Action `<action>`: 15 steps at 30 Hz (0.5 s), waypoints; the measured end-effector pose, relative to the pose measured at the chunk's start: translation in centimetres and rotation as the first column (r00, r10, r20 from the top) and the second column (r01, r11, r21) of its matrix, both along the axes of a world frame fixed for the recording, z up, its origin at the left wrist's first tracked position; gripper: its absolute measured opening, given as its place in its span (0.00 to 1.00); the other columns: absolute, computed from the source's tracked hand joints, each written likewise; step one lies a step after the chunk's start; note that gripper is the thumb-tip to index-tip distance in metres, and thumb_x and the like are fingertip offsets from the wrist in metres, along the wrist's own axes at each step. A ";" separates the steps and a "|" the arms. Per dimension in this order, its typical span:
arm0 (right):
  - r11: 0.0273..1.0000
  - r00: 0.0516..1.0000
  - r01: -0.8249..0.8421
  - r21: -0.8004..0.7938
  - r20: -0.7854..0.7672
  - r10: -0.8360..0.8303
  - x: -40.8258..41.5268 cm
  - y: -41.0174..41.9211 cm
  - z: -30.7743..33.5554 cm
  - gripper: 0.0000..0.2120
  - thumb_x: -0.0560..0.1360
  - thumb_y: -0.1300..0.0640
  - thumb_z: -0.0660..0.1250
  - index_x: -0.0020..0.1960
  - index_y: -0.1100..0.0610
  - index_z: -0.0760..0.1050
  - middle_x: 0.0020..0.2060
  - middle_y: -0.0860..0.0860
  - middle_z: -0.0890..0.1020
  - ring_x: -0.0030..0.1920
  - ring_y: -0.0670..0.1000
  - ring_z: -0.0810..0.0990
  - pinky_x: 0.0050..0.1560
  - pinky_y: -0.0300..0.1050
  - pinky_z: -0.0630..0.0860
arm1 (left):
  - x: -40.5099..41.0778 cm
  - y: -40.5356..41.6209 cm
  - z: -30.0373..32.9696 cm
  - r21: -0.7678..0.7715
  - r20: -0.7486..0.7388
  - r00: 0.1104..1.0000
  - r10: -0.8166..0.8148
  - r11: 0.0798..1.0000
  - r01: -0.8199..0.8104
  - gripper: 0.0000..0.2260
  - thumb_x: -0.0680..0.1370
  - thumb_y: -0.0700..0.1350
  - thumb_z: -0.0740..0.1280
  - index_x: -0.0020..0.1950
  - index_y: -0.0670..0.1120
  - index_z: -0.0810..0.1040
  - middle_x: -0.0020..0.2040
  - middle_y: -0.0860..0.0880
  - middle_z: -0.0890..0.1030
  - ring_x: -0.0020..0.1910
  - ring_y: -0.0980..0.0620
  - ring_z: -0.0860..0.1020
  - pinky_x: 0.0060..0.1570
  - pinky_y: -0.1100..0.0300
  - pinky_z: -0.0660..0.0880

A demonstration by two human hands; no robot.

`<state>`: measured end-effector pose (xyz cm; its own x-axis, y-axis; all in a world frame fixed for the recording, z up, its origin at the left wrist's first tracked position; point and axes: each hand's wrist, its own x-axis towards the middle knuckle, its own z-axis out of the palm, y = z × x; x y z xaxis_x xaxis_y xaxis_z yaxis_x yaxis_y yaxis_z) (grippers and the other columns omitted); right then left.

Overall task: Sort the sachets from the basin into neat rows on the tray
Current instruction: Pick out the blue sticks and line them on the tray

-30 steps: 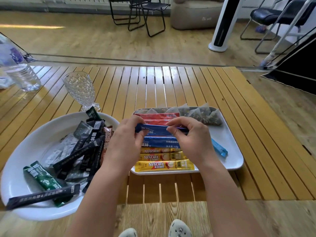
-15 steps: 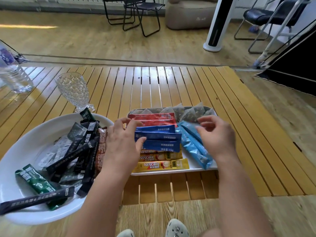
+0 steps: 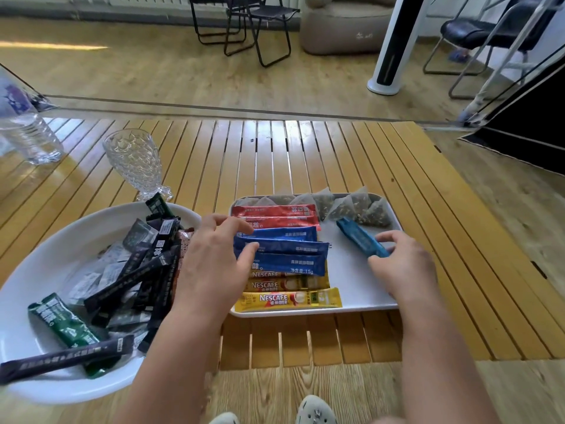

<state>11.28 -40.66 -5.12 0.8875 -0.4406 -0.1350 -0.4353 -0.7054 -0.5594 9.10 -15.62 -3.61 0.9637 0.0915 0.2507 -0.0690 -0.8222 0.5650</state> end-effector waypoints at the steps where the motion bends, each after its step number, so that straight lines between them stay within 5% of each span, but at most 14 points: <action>1: 1.000 1.000 0.016 0.003 0.015 -0.016 0.0 -0.3 0.0 0.17 0.72 0.61 0.67 0.58 0.46 0.74 0.51 0.52 0.81 0.47 0.55 0.79 0.38 0.46 0.77 | 0.1 0.3 0.0 -0.007 -0.001 1.000 0.011 1.000 -0.011 0.10 0.76 0.49 0.70 0.57 0.52 0.76 0.56 0.53 0.71 0.51 0.52 0.75 0.50 0.54 0.77; 8: 1.000 0.998 0.019 -0.022 0.066 -0.018 0.2 -0.4 -0.6 0.18 0.73 0.60 0.70 0.61 0.48 0.74 0.53 0.53 0.81 0.48 0.54 0.77 0.34 0.43 0.75 | 0.1 1.3 0.2 0.003 -0.095 0.991 0.091 0.996 -0.091 0.07 0.77 0.51 0.68 0.53 0.52 0.78 0.50 0.52 0.77 0.50 0.52 0.75 0.49 0.56 0.75; 12: 0.993 0.999 -0.014 -0.113 -0.037 0.010 0.3 0.3 -0.8 0.28 0.68 0.52 0.75 0.65 0.46 0.70 0.55 0.55 0.76 0.52 0.56 0.76 0.46 0.53 0.79 | 0.1 3.6 0.3 0.029 -0.184 0.953 0.239 0.971 -0.238 0.06 0.77 0.52 0.67 0.51 0.52 0.80 0.49 0.53 0.79 0.48 0.54 0.77 0.45 0.58 0.72; 15: 0.989 0.999 -0.023 -0.147 -0.052 0.015 0.5 0.7 -0.7 0.26 0.69 0.54 0.73 0.65 0.48 0.71 0.54 0.55 0.77 0.53 0.57 0.75 0.49 0.53 0.77 | 0.1 4.5 0.4 0.034 -0.208 0.937 0.280 0.959 -0.280 0.07 0.76 0.52 0.68 0.50 0.50 0.80 0.49 0.51 0.80 0.48 0.52 0.78 0.44 0.58 0.71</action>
